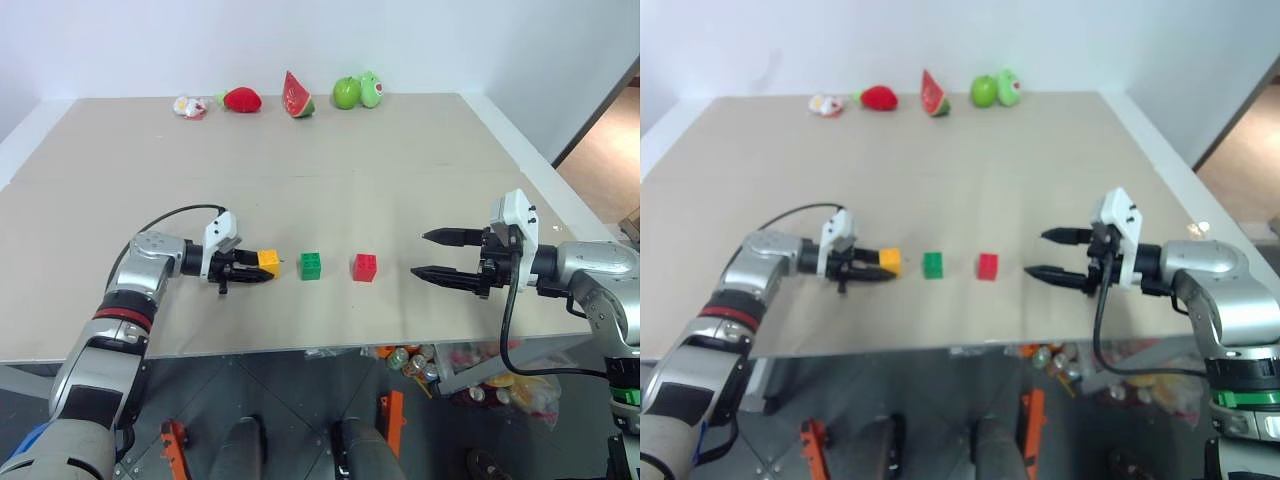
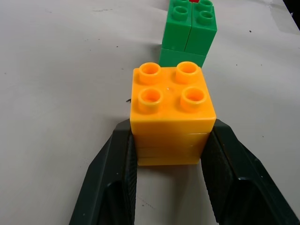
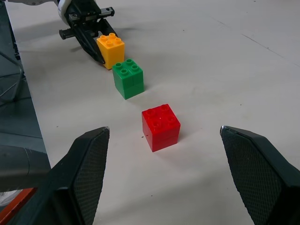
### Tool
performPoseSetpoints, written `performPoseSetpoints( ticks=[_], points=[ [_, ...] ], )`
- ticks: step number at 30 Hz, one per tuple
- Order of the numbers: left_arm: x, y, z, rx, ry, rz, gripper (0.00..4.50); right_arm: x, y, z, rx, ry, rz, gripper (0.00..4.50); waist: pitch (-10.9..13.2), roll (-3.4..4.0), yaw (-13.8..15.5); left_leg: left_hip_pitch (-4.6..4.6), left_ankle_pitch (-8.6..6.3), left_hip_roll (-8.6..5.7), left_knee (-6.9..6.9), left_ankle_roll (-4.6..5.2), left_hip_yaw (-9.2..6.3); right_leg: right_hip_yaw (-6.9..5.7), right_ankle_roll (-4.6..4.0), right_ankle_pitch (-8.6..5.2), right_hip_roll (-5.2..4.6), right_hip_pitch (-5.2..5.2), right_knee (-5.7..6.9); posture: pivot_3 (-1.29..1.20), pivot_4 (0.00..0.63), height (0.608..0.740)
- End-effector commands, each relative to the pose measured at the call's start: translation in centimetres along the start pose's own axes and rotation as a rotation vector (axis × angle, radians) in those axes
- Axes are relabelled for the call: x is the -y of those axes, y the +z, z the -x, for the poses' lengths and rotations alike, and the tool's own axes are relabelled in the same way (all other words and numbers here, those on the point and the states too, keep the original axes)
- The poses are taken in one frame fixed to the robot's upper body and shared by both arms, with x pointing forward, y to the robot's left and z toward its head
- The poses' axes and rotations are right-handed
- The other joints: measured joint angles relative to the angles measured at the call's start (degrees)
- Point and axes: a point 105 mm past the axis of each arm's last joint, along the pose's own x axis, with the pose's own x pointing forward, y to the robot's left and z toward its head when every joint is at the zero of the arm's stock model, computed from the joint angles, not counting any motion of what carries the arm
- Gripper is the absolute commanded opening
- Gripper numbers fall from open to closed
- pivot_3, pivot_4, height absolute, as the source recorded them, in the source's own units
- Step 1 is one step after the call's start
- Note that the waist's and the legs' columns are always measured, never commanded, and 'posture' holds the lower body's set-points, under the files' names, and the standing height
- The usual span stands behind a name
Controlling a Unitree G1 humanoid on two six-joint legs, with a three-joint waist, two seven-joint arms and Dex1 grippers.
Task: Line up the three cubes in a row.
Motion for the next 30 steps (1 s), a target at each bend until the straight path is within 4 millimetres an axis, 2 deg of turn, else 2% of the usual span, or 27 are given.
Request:
performPoseSetpoints(
  ticks=[1, 5, 7, 8, 13, 18, 21, 24, 27, 30],
  points=[
    [-0.5, 0.7, 1.1, 0.013, 0.024, -0.039, 1.32, 0.4, 1.3, 0.5, 0.024, -0.019, 0.046, 3.93, 0.0, 0.0, 0.0, 0.0, 0.0, 0.0, 0.0, 0.0, 0.0, 0.0, 0.0, 0.0, 0.0, 0.0, 0.0, 0.0, 0.15, 0.74],
    [-0.3, 0.2, 1.1, 0.002, 0.024, -0.033, 1.32, 0.5, 1.4, 0.4, 0.023, -0.019, 0.051, 3.93, 0.0, 0.0, -0.01, 0.0, 0.0, 0.0, 0.0, 0.0, 0.01, 0.02, 0.0, 0.0, 0.0, 0.0, 0.0, 0.0, 0.15, 0.74],
    [-0.3, 0.1, 1.1, -0.001, 0.03, -0.032, 2.35, 0.6, 1.4, 0.4, 0.022, -0.02, 0.052, 3.93, 0.0, 0.0, 0.0, 0.0, 0.0, 0.0, 0.0, 0.0, 0.01, 0.02, 0.0, 0.0, 0.0, 0.0, 0.0, 0.0, 0.15, 0.74],
    [-0.4, 0.0, 1.2, -0.002, 0.036, -0.032, 2.43, 0.6, 1.5, 0.4, 0.022, -0.021, 0.052, 3.93, 0.0, 0.0, 0.0, 0.0, 0.0, 0.0, 0.0, 0.0, 0.01, 0.02, 0.0, 0.0, 0.0, 0.0, 0.0, 0.0, 0.15, 0.74],
    [-0.7, -0.3, 1.6, -0.008, 0.074, -0.037, 4.16, 0.8, 1.5, 0.4, 0.019, -0.022, 0.055, 3.93, 0.0, 0.0, -0.01, 0.0, 0.0, 0.0, 0.0, 0.0, 0.01, 0.02, 0.0, 0.0, 0.0, 0.0, 0.0, 0.0, 0.15, 0.74],
    [-0.5, -1.4, 3.6, -0.051, 0.105, -0.02, 4.16, 0.9, 1.5, 0.4, 0.015, -0.015, 0.058, 3.93, 0.0, 0.0, -0.23, 0.03, 0.0, 0.03, 0.0, 0.0, 0.04, 0.05, 0.0, 0.02, 0.03, -0.01, 0.0, 0.0, 0.15, 0.74],
    [-0.2, -2.1, 6.1, -0.08, 0.135, 0.003, 4.16, 1.2, 1.5, 0.7, 0.006, -0.016, 0.061, 3.93, 0.0, 0.0, -0.31, 0.11, -0.01, 0.15, -0.04, 0.0, 0.1, 0.16, -0.06, 0.03, 0.16, -0.02, 0.01, 0.0, 0.15, 0.74],
    [0.5, -1.9, 8.1, -0.077, 0.154, 0.031, 4.16, 1.4, 1.4, 1.2, -0.006, -0.018, 0.063, 3.93, 0.0, 0.01, -0.34, 0.16, -0.01, 0.22, -0.09, -0.01, 0.12, 0.17, -0.13, 0.01, 0.22, -0.04, 0.03, 0.0, 0.15, 0.74],
    [1.4, 1.1, 10.9, 0.106, 0.243, 0.184, 4.16, 2.1, 0.3, 2.1, -0.037, -0.046, 0.032, 3.93, 0.02, -0.04, -0.44, 0.16, -0.04, 0.3, -0.14, -0.04, 0.23, 0.24, -0.15, 0.01, 0.22, -0.11, 0.03, 0.0, 0.15, 0.74],
    [2.5, 3.1, 11.6, 0.206, 0.274, 0.26, 4.16, 2.6, -0.8, 2.5, -0.053, -0.065, 0.001, 3.93, 0.07, -0.13, -0.05, 0.15, -0.06, 0.32, -0.13, -0.09, 0.24, 0.2, -0.17, -0.01, 0.19, -0.12, 0.03, 0.0, 0.15, 0.74]
  ],
)
